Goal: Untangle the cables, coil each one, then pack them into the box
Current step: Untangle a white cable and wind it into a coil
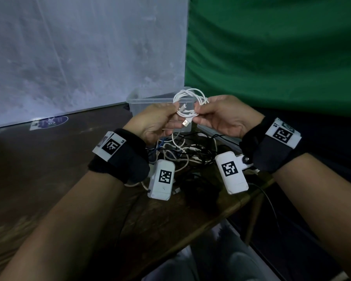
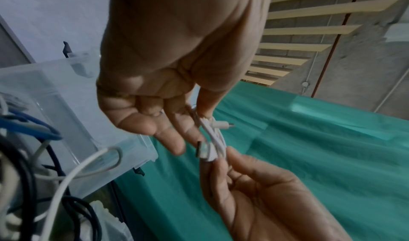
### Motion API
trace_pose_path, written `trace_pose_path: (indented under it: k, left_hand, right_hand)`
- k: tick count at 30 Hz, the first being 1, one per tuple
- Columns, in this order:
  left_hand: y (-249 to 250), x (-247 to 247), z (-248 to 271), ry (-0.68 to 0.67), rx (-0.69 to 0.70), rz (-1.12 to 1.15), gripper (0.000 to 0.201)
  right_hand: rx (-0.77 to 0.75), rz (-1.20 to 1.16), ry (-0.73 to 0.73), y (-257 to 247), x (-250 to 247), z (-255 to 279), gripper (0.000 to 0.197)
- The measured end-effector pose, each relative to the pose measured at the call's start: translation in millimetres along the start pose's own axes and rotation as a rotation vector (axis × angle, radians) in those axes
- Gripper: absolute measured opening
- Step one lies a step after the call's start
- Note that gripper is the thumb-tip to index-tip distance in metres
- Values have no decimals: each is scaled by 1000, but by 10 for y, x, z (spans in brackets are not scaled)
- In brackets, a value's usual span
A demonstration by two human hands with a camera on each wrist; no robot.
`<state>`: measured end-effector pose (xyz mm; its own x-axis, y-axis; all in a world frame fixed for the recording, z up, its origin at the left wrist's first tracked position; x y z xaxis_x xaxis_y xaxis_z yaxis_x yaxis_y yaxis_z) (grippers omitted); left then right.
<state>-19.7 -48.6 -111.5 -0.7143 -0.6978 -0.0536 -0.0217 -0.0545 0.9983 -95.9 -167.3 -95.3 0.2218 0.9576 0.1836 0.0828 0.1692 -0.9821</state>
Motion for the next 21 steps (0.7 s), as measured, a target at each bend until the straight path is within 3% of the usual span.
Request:
trace_pose_path:
  k: [9,14,17,21]
  left_hand:
    - [17,-56,57,-46,-67,-129,26]
    - [-102,-6,110,-45,-123,-293,33]
    - [-215,38,182,-150,-198,-510,33]
    - [-402,48,334,-399,-279,-858,23]
  right_hand:
    - [90,85,10,63,-46,55,8]
    - [119,175,29,65,-115,106,24]
    - [138,224,28,67,-141,160,21]
    - [207,339,23,145,-153,260,13]
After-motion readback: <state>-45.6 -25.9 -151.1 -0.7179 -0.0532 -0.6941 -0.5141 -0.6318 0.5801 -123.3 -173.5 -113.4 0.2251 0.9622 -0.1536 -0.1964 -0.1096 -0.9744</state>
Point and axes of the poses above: each hand's wrist, its own z-axis away from the middle knuckle, its own x-axis out of the palm, y = z × x, the point moved 6 cm from there along -z, towards the middle knuckle, and after that the axes turned 5 degrees about -y, right-handed, at the moved point
